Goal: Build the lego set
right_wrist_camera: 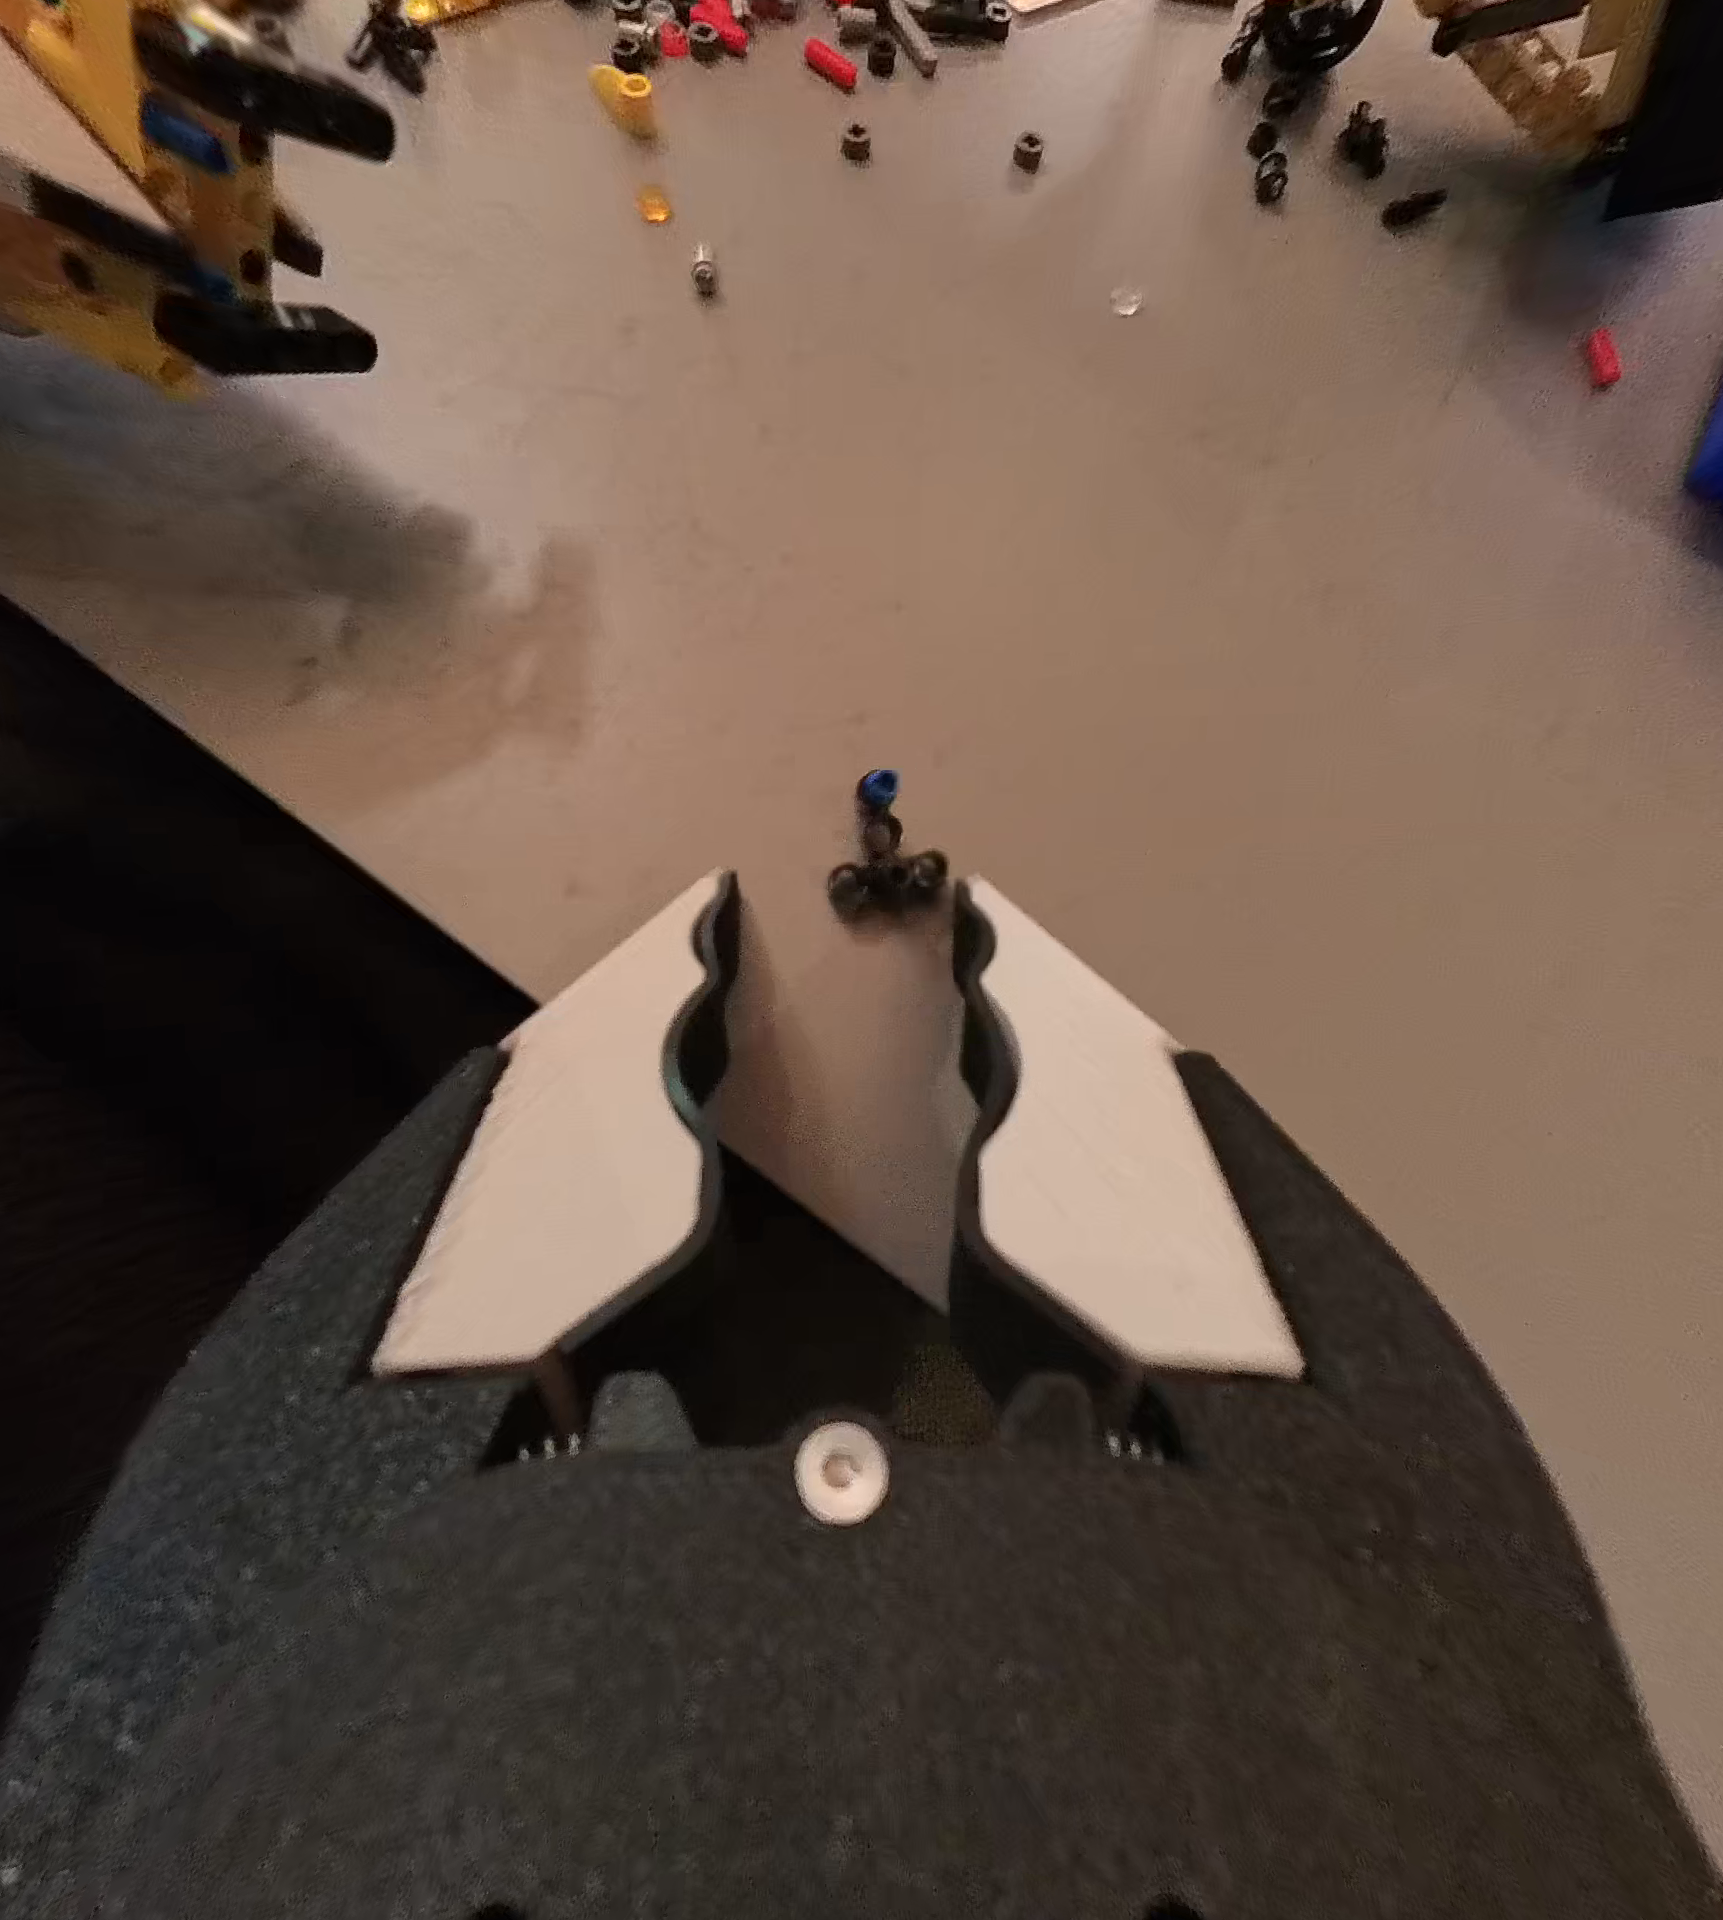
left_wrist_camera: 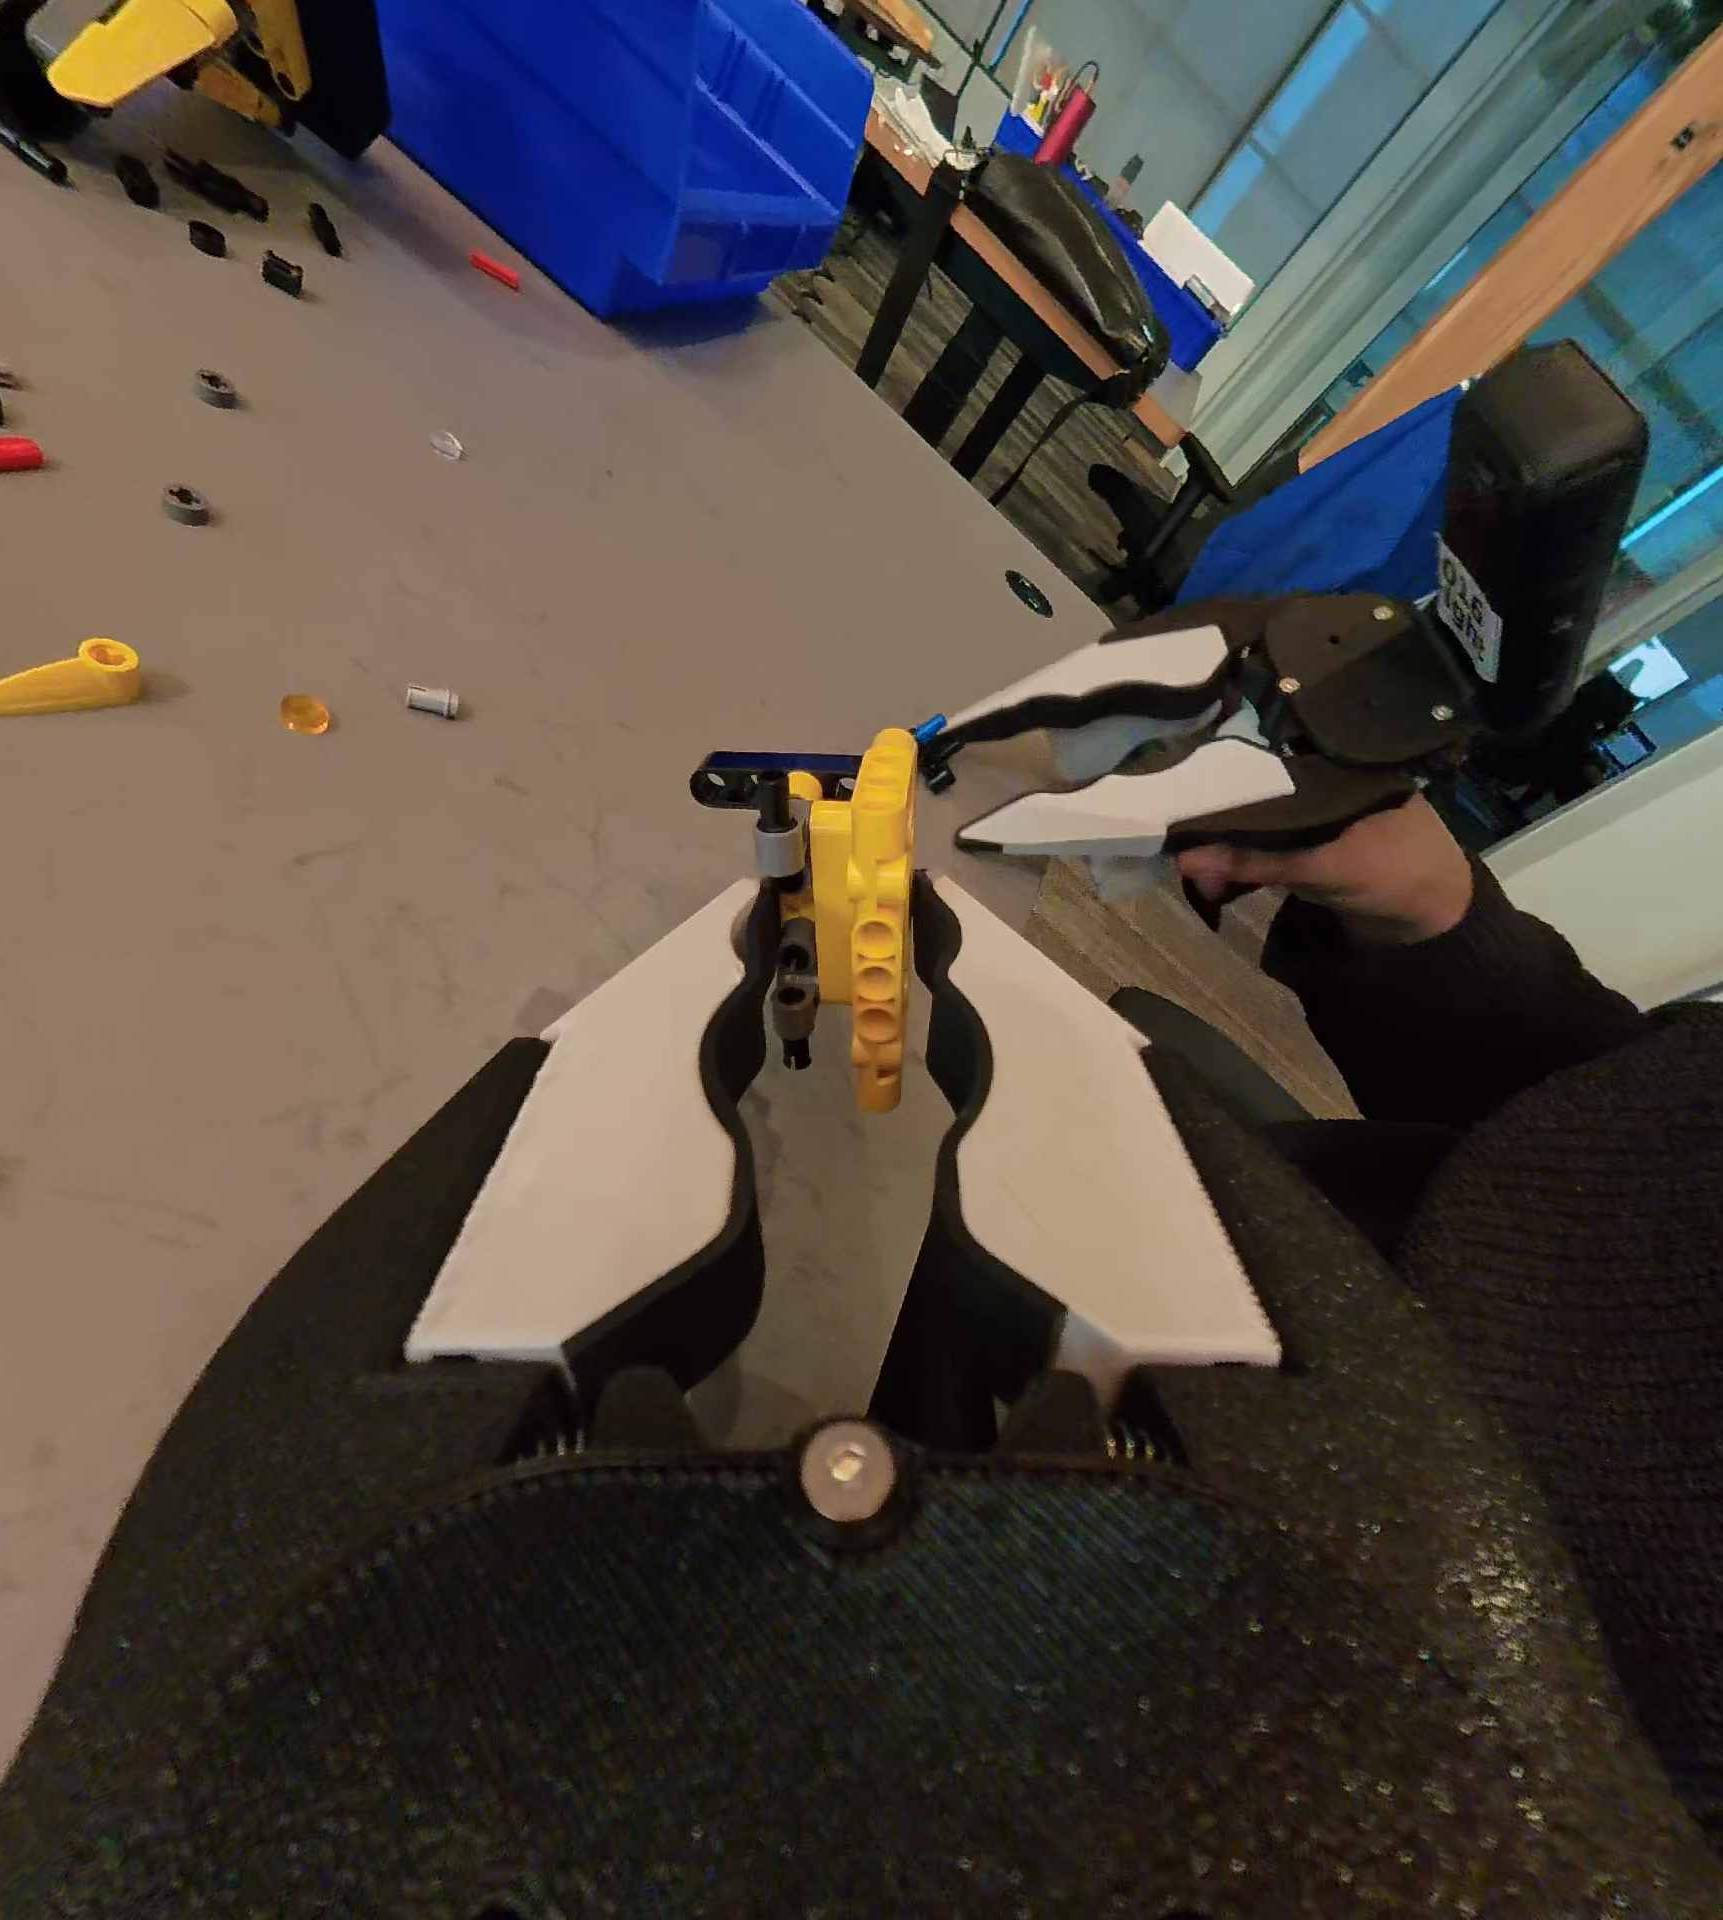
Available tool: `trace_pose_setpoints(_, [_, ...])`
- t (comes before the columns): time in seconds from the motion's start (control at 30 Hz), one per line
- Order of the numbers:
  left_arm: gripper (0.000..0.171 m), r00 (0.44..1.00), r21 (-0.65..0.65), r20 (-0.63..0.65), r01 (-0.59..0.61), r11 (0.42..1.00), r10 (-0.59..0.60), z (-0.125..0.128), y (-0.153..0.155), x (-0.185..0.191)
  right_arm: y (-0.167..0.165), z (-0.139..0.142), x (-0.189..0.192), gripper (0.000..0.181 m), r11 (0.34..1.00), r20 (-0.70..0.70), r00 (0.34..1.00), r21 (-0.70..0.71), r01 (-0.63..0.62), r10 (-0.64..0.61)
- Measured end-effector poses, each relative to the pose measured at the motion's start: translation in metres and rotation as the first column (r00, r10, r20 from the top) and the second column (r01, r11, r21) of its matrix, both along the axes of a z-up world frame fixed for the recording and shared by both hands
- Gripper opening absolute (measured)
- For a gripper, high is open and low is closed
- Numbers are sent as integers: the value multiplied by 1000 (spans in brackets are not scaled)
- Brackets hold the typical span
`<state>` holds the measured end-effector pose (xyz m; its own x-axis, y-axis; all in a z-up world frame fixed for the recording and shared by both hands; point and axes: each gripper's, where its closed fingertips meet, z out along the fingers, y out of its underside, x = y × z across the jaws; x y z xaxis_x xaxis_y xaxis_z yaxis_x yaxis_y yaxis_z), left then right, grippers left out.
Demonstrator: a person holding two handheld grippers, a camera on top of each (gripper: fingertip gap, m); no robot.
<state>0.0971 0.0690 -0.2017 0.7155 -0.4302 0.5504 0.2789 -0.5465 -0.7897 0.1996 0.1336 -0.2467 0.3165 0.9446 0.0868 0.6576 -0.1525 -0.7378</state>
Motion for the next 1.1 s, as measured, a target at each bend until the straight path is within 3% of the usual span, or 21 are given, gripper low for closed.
trace_pose_setpoints(0.13, [23,1000,-2,5,0,1000,0,0,0,0,-1,5,-4,47,996,-38,999,-84,-28,25])
trace_pose_setpoints(0.27, [22,1000,-2,9,7,1000,-7,0,0,0,-3,13,1,55,990,-10,991,-43,-135,135])
trace_pose_setpoints(0.37, [22,1000,1,10,13,1000,-13,1,-1,1,2,18,4,34,969,28,969,-42,-244,245])
trace_pose_setpoints(0.47, [22,1000,3,9,10,1000,-10,1,-1,1,5,18,0,29,944,47,947,-102,-313,318])
trace_pose_setpoints(0.63, [22,1000,-2,10,6,1000,-6,0,0,0,4,-1,-1,37,933,122,939,-205,-294,323])
trace_pose_setpoints(0.73, [22,1000,-8,14,13,1000,-13,0,0,1,4,-1,-5,23,936,99,945,-201,-288,312])
trace_pose_setpoints(0.87, [22,999,2,22,24,1000,-24,1,-1,2,5,2,-8,22,944,114,942,-145,-297,315])
trace_pose_setpoints(0.93, [22,998,46,38,47,998,-49,8,-5,4,-3,16,-19,22,938,17,944,-119,-324,328])
trace_pose_setpoints(1.0, [22,996,126,53,62,990,-69,20,-11,6,-29,47,-40,22,902,-242,913,-209,-379,327])
trace_pose_setpoints(1.03, [22,996,184,56,60,981,-72,27,-14,5,-45,67,-50,21,859,-400,871,-295,-418,286])
trace_pose_setpoints(1.1, [22,996,321,56,52,946,-74,45,-24,5,-67,98,-64,21,705,-626,769,-490,-513,125])
